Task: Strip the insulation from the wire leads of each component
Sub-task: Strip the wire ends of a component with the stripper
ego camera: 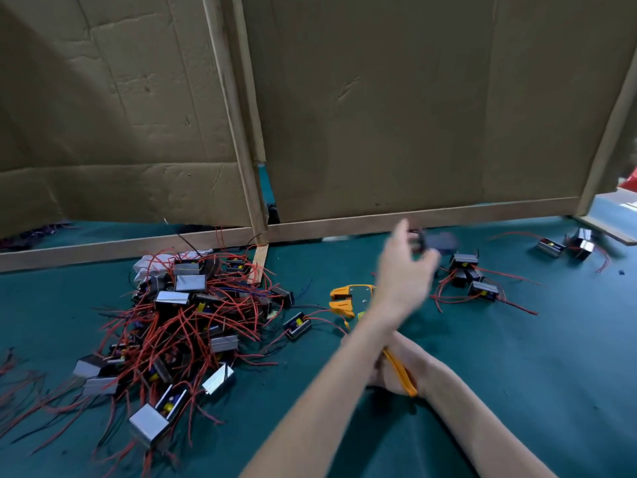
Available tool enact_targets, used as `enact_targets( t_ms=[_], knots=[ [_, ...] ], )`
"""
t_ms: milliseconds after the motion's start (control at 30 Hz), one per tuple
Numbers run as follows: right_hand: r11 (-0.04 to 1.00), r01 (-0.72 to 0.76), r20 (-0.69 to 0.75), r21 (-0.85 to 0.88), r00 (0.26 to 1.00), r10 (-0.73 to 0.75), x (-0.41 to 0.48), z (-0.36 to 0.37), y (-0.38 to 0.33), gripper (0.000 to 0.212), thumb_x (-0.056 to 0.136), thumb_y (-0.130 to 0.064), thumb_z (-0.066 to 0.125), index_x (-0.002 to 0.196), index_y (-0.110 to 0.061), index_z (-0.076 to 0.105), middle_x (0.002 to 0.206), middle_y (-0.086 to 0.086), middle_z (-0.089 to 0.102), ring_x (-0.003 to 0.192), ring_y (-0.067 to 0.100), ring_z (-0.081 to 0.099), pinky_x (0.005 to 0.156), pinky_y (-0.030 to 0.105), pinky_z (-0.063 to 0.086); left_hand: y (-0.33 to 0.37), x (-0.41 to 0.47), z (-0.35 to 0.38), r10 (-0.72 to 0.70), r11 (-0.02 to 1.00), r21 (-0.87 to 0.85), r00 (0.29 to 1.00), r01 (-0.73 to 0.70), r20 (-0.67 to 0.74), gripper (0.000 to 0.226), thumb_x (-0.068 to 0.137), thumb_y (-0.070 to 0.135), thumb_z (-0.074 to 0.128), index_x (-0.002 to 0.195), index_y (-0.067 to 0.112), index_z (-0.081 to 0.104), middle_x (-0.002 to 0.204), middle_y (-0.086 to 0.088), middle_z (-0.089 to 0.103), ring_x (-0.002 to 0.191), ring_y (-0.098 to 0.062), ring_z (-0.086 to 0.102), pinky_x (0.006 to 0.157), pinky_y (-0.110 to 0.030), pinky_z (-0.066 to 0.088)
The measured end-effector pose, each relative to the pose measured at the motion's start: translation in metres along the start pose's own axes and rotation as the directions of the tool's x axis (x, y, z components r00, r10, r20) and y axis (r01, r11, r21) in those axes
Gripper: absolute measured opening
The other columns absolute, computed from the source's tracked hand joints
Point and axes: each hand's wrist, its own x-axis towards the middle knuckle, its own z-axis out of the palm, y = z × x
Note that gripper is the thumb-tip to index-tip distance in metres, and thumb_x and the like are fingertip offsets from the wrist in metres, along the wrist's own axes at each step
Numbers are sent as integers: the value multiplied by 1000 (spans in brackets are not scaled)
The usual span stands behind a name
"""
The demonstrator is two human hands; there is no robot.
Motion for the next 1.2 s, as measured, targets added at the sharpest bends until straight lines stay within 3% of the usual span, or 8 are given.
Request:
enact_targets(
  t_ms=[133, 333, 500, 767, 900, 967, 1067, 1200],
  knots=[
    [999, 18, -85, 38, 996, -15, 9, -3, 1, 23, 98, -13, 40, 81, -3, 52, 81, 17, 53, 69, 27, 56, 64, 34, 48, -10, -4, 27, -84, 985, 171, 950, 33, 301, 65, 91, 15, 57, 148, 11, 27, 140, -16, 48, 127, -26, 48, 104, -26, 35],
    [997, 23, 27, 72, 999, -25, -5, 4, -7, 14, 77, -8, 55, 81, 1, 64, 76, 20, 63, 67, 32, 65, 70, 43, 55, -67, -21, -64, -4, 924, 365, 957, 115, -290, 35, 85, -7, 44, 112, 8, 62, 107, -8, 67, 104, -21, 61, 96, -31, 44],
    [999, 31, 42, -29, 999, -30, -8, 3, -7, 10, 78, -10, 61, 81, -1, 65, 78, 18, 63, 72, 31, 66, 73, 43, 57, -112, -44, -116, -153, 585, 780, 975, 222, -163, 40, 90, 9, 49, 129, 10, 49, 128, -11, 52, 119, -29, 45, 100, -36, 38],
    [998, 67, 82, 0, 994, -67, -11, 1, -8, 10, 80, -10, 58, 83, -2, 62, 79, 18, 62, 73, 30, 65, 75, 42, 57, -116, -61, -120, -111, 349, 901, 966, 256, -232, 32, 94, 27, 53, 119, 12, 40, 111, -11, 61, 102, -30, 60, 71, -37, 44],
    [997, 78, 87, -8, 993, -77, -12, -1, -7, 9, 81, -10, 58, 84, -2, 61, 80, 17, 62, 75, 30, 65, 77, 42, 56, -116, -58, -125, -235, 545, 746, 923, 384, -304, 22, 92, 15, 51, 110, 12, 39, 93, -10, 68, 82, -30, 67, 67, -34, 51],
    [996, 86, 102, -19, 991, -84, -12, -1, -7, 10, 79, -10, 61, 85, -2, 62, 80, 18, 62, 76, 30, 65, 77, 43, 56, -111, -56, -125, -395, 836, 291, 879, 465, -269, 12, 94, 9, 50, 104, 11, 44, 79, -11, 69, 62, -23, 67, 58, -30, 54],
    [994, 104, 102, -20, 990, -102, -12, -2, -7, 17, 70, -11, 69, 84, -3, 63, 80, 18, 64, 75, 31, 66, 75, 42, 57, -103, -54, -125, -506, 834, -267, 862, 483, -22, 22, 96, -2, 37, 103, 4, 56, 85, -13, 70, 67, -20, 67, 58, -23, 56],
    [992, 125, 77, 12, 989, -125, -11, -4, -7, 10, 77, -8, 62, 86, -2, 61, 79, 18, 64, 73, 31, 66, 75, 42, 57, -109, -60, -123, -359, 909, -223, 933, 353, 11, 27, 90, -13, 45, 107, 0, 61, 99, -12, 67, 80, -20, 67, 67, -21, 57]
  ],
)
